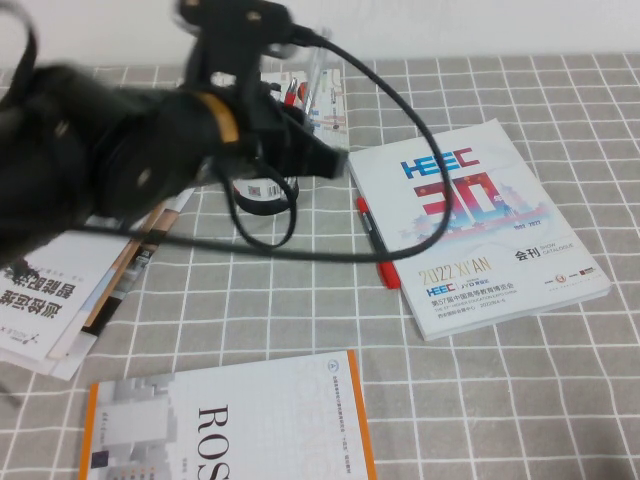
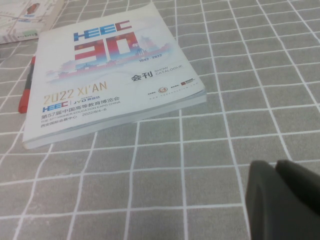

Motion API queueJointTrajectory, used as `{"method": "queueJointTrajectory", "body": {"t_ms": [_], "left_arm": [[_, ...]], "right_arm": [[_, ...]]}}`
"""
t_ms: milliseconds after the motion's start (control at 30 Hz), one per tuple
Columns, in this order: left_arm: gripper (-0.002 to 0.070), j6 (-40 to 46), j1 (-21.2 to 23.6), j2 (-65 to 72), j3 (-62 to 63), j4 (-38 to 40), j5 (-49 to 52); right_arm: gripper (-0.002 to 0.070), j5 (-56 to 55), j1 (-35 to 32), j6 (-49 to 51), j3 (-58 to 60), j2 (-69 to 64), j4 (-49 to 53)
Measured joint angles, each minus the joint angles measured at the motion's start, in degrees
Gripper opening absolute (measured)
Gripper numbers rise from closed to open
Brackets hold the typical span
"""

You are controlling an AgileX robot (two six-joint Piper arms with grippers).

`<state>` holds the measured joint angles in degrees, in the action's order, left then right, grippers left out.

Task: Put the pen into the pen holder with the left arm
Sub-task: Place the pen onto the pen holder

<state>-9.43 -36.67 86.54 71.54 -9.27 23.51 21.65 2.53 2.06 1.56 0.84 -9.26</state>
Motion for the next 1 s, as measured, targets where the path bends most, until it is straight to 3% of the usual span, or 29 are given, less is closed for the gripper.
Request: {"method": "queueJointTrajectory", "body": {"t_ms": [200,300,733,1000], "left_arm": [[0.0045,-3.57,6.04,-1.10,-9.91,-1.49,-26.14],[0.0045,-3.90,8.44,0.75,-11.08,-1.74,-34.59],[0.0045,-4.26,12.03,15.47,-11.11,-1.98,-57.96],[0.0045,-3.53,12.83,20.89,-11.11,-2.30,-66.16]], "right_arm": [[-0.0015,0.00,0.00,0.00,0.00,0.00,0.00],[-0.0015,0.00,0.00,0.00,0.00,0.00,0.00],[-0.0015,0.00,0.00,0.00,0.00,0.00,0.00],[-0.0015,0.00,0.00,0.00,0.00,0.00,0.00]]}}
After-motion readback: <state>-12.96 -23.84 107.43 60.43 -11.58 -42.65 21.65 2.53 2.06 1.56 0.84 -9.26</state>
